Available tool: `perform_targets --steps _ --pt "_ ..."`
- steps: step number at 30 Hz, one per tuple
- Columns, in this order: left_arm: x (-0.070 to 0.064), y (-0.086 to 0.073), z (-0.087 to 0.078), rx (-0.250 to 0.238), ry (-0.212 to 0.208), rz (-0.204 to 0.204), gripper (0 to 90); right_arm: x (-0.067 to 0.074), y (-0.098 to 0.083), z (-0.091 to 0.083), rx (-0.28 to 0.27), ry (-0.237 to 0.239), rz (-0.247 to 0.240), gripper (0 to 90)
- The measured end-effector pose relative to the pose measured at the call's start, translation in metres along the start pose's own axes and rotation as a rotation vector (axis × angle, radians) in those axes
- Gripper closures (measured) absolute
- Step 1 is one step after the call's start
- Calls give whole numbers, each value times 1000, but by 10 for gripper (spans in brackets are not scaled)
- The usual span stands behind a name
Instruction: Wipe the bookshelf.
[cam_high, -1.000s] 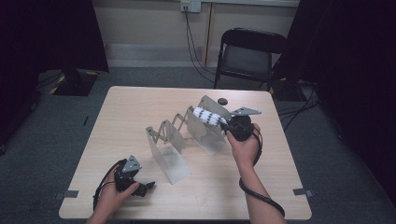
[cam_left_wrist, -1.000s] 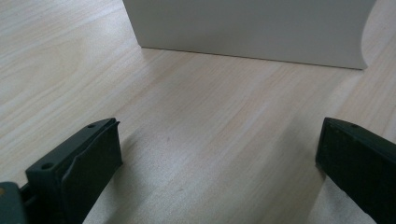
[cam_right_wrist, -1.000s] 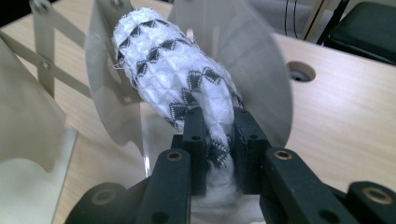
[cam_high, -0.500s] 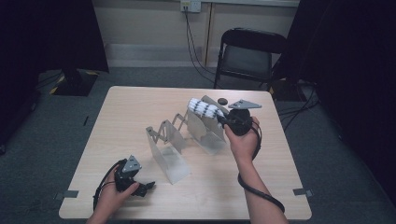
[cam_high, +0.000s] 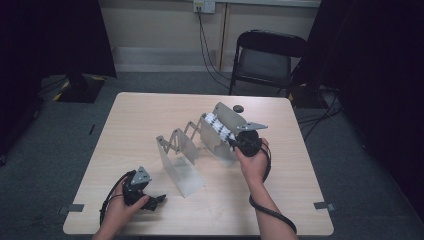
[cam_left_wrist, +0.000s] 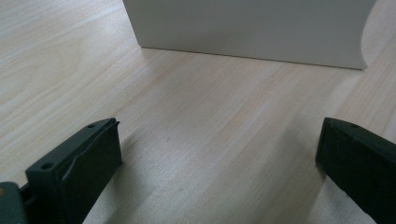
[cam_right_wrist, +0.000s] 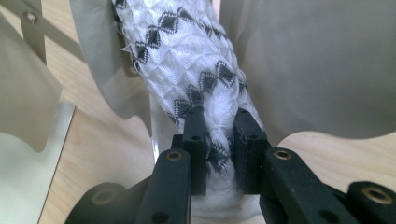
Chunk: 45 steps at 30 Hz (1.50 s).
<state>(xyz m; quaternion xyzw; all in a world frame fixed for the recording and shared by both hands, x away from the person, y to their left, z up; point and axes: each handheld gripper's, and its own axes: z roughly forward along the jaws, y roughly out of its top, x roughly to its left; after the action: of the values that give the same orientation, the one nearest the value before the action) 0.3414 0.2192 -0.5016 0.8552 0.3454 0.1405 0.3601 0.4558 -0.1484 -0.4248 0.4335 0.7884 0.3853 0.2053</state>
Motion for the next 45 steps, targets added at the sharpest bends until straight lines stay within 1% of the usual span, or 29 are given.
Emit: perform_targets --steps 2,5,7,9,12,16,21,24,28,32,35,39,41,45 --pt "0 0 0 0 0 0 0 2 -4 3 8 8 -9 771" --pt "0 0 0 0 0 0 0 8 -10 7 28 19 -36 772" --pt "0 0 0 0 0 0 0 10 -14 10 44 14 -47 772" --pt "0 0 0 0 0 0 0 10 -20 14 66 11 -48 772" --pt "0 0 0 0 0 0 0 9 -27 19 85 9 -29 771" --pt "0 0 0 0 0 0 0 8 -35 26 130 -10 -19 771" --pt "0 0 0 0 0 0 0 8 -39 31 153 -16 -26 771" --pt "0 0 0 0 0 0 0 8 -40 32 168 -23 -41 772" --pt "0 0 0 0 0 0 0 7 -40 32 171 -29 -38 772" --pt "0 0 0 0 0 0 0 2 -40 28 177 -51 -7 772" --pt "0 0 0 0 0 0 0 -2 -39 24 173 -55 1 772" --pt "0 0 0 0 0 0 0 -2 -32 18 139 -54 6 772" --pt "0 0 0 0 0 0 0 0 -27 15 112 -48 6 772" --pt "0 0 0 0 0 0 0 3 -14 9 79 -47 -5 772"
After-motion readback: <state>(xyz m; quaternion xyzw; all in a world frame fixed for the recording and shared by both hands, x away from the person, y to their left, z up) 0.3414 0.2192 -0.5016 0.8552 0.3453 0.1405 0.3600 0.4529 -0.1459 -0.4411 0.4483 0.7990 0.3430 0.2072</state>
